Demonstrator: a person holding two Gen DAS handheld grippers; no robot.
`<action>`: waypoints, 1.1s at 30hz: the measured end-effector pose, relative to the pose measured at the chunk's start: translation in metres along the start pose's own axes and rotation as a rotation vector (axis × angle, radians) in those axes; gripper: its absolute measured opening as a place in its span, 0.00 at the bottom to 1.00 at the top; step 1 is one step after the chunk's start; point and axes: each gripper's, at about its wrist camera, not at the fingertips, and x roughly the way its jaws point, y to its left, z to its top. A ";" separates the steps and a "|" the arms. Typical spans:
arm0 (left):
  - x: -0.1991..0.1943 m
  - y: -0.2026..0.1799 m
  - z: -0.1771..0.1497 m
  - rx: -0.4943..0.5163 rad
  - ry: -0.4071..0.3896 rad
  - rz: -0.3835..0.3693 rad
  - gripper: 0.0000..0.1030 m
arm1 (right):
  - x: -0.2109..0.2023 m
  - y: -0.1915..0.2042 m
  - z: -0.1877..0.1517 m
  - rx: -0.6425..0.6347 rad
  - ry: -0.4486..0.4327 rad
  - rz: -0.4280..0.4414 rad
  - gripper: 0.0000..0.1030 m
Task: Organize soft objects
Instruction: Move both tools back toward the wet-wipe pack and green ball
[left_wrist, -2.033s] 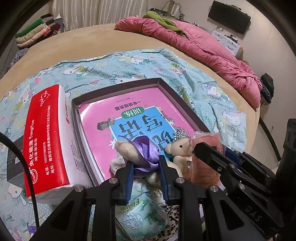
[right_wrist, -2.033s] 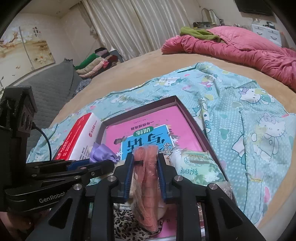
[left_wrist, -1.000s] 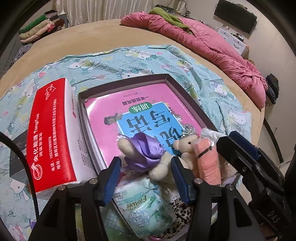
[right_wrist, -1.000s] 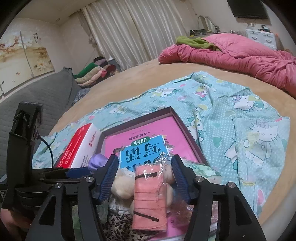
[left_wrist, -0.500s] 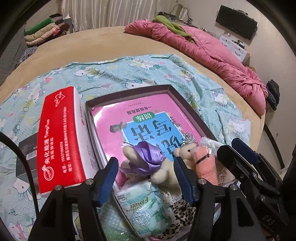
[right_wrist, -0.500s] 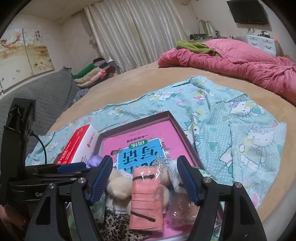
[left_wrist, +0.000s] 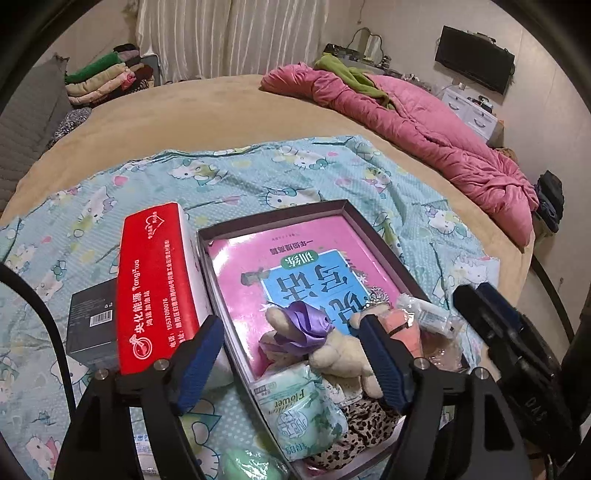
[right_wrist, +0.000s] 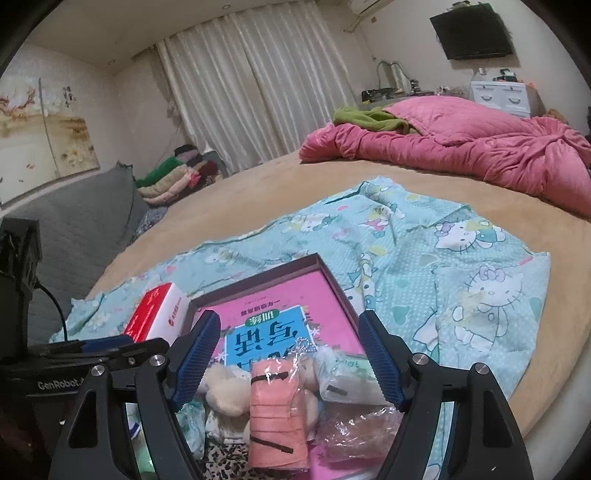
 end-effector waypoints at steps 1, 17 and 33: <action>-0.002 0.000 -0.001 0.001 -0.002 0.004 0.74 | -0.001 0.002 0.000 -0.010 0.000 -0.001 0.76; -0.048 0.013 -0.022 0.008 -0.023 0.040 0.78 | -0.033 0.042 0.002 -0.125 -0.063 0.033 0.80; -0.104 0.077 -0.051 -0.063 -0.064 0.130 0.83 | -0.058 0.102 -0.011 -0.272 -0.033 0.124 0.81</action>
